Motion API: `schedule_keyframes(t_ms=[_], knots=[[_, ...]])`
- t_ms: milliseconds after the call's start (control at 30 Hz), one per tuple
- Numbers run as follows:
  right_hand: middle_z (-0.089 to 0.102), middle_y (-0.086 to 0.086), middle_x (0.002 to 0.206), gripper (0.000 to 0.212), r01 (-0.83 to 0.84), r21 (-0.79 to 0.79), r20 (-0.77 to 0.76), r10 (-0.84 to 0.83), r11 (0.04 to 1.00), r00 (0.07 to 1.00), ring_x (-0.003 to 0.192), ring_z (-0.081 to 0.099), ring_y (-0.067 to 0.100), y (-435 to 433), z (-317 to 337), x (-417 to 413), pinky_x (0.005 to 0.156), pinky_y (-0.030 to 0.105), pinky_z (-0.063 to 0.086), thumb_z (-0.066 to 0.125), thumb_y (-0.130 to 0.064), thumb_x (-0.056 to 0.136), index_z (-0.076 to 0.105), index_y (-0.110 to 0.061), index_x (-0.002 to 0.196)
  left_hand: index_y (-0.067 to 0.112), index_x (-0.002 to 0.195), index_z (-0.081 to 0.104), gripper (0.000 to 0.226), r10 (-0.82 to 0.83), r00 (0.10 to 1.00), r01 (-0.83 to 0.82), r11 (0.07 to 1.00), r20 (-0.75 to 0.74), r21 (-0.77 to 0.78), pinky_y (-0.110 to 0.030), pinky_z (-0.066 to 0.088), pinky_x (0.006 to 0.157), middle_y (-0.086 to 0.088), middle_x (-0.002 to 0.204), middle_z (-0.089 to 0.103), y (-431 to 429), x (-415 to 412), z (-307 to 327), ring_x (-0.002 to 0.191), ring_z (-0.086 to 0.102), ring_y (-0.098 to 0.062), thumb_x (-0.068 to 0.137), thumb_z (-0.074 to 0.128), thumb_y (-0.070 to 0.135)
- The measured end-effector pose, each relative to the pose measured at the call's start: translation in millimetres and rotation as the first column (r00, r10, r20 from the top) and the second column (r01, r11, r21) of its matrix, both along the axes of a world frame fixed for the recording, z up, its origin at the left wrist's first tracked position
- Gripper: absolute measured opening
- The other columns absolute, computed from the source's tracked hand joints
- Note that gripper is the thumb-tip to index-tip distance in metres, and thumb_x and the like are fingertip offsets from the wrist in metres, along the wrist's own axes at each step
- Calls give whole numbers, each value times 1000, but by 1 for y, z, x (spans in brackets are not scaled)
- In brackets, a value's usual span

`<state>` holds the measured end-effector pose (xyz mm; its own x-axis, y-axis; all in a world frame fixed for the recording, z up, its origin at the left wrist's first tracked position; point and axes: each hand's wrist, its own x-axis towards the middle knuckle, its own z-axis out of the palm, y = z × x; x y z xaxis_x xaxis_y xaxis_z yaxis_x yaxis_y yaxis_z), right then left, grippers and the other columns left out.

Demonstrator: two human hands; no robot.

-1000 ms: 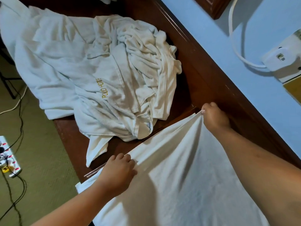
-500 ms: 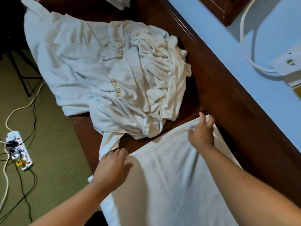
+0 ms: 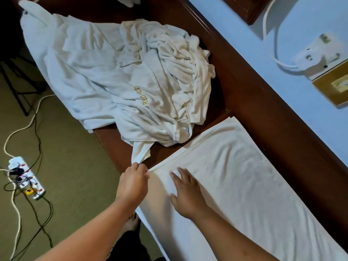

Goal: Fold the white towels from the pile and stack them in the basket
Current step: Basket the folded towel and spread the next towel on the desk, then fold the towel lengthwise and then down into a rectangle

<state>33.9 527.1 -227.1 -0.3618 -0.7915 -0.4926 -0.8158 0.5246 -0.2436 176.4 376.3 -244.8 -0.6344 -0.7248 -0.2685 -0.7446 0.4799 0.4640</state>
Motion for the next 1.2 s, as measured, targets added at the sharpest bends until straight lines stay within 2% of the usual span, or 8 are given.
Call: schedule_keyframes(t_ms=[133,267,533,767,967,1033,1100,1200], knots=[[-9,-1,167,78,34,73,29,-37,997,999,154,-6,24,-4,6,4,123,45,12,50,-45,95,7,-32,159,13,109,65,36,-126,989,129,991,78,-35,-42,52,70,-4,99,62,5,9,-6,85,63,-30,82,76,34],[-18,-1,166,79,105,126,80,-115,987,990,153,-13,23,-9,7,16,124,48,9,50,-44,96,4,-33,159,20,124,57,36,-34,995,28,997,89,68,-39,43,92,2,116,63,11,4,5,111,59,-24,94,63,37],[-21,-1,165,83,144,153,120,-163,978,979,153,-16,25,-16,5,31,124,49,7,50,-29,91,3,-36,159,25,93,61,25,-96,969,60,985,227,164,-41,35,90,3,99,60,-15,11,14,106,57,-25,99,50,47],[-15,0,167,78,215,107,144,-229,971,963,154,-9,20,16,14,43,124,42,13,46,-15,91,12,-35,158,26,114,61,42,-86,930,24,984,357,176,-48,37,97,-5,121,57,-18,31,9,117,52,-32,98,42,60],[-15,1,167,76,344,111,127,-357,932,925,154,-8,19,82,17,58,123,38,14,46,-15,91,14,-33,158,20,74,42,30,14,994,-47,952,111,304,-37,43,65,2,70,55,-25,40,17,66,51,-21,90,64,33],[-14,2,167,76,379,123,104,-391,917,914,154,-6,20,108,19,56,123,38,16,47,-18,92,14,-33,159,20,90,48,18,-17,969,-23,987,248,157,-42,47,81,-4,93,62,-22,34,26,87,59,-27,91,62,30],[-13,3,167,75,390,141,89,-403,910,911,154,-4,23,135,19,53,121,43,20,46,-20,93,12,-34,159,16,113,48,27,-70,930,91,995,360,-42,-46,44,93,-12,118,55,-7,13,35,112,54,-34,88,59,21],[-8,5,167,64,465,120,63,-474,877,878,154,2,28,163,13,53,120,48,22,39,-26,99,14,-36,157,21,126,47,40,-376,880,420,902,292,-104,-45,42,96,-8,126,49,37,-31,51,119,50,-32,89,63,22]])
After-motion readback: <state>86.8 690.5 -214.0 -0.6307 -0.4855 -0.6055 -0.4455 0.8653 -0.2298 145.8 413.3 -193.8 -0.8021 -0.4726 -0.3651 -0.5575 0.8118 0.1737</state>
